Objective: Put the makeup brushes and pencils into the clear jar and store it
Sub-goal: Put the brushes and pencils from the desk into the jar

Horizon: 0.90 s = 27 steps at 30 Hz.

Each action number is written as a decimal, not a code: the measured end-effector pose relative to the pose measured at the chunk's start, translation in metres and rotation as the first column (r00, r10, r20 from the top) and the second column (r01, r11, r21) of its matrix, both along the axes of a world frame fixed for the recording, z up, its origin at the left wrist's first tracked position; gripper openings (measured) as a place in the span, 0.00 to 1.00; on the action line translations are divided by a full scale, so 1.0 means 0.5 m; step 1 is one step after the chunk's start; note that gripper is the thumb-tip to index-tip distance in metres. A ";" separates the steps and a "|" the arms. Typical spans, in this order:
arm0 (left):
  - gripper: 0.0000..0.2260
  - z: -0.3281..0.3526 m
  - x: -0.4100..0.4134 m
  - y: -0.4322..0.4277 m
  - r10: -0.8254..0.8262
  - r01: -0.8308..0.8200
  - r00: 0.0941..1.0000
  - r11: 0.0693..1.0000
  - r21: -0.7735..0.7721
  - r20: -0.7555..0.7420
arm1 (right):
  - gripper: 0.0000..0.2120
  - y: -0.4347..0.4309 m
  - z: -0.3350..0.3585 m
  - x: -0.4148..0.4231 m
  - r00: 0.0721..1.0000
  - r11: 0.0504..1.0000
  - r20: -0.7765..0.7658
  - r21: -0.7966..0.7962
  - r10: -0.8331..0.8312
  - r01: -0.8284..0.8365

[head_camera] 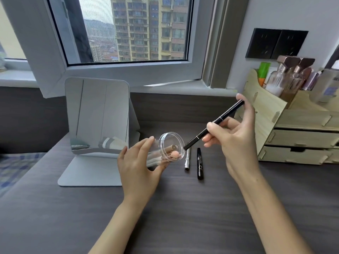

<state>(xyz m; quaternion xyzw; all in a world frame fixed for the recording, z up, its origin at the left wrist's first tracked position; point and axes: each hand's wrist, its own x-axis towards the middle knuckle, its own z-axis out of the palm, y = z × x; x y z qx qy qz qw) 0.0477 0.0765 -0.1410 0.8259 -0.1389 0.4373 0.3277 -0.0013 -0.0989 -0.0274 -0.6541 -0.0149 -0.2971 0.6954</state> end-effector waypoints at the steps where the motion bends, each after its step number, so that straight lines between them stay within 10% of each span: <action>1: 0.29 -0.002 0.000 -0.001 -0.001 0.001 1.000 1.000 0.012 0.001 | 0.33 0.006 0.001 -0.012 0.998 0.999 0.060 -0.038 -0.012 0.014; 8: 0.27 -0.004 -0.004 -0.002 -0.007 0.006 1.000 0.999 0.053 0.028 | 0.07 0.048 -0.085 -0.004 0.971 0.916 0.167 -0.335 -0.172 0.220; 14: 0.28 -0.007 -0.002 0.000 -0.009 0.005 0.999 0.994 0.108 0.037 | 0.12 0.052 -0.159 0.017 0.878 0.362 0.384 -0.805 -0.285 0.469; 19: 0.27 -0.007 0.002 0.002 0.014 -0.017 0.999 0.997 0.080 0.040 | 0.18 0.016 -0.148 0.018 0.904 0.699 0.091 -0.604 -0.419 0.384; 24: 0.27 -0.012 0.006 0.004 0.019 -0.022 0.999 0.995 0.094 0.030 | 0.18 -0.010 -0.157 0.050 0.710 0.269 -0.330 -0.942 -0.622 -0.202; 27: 0.27 -0.012 0.005 0.002 0.017 -0.020 0.999 0.995 0.102 0.031 | 0.17 -0.003 -0.159 0.063 0.660 0.256 -0.397 -0.917 -0.637 -0.305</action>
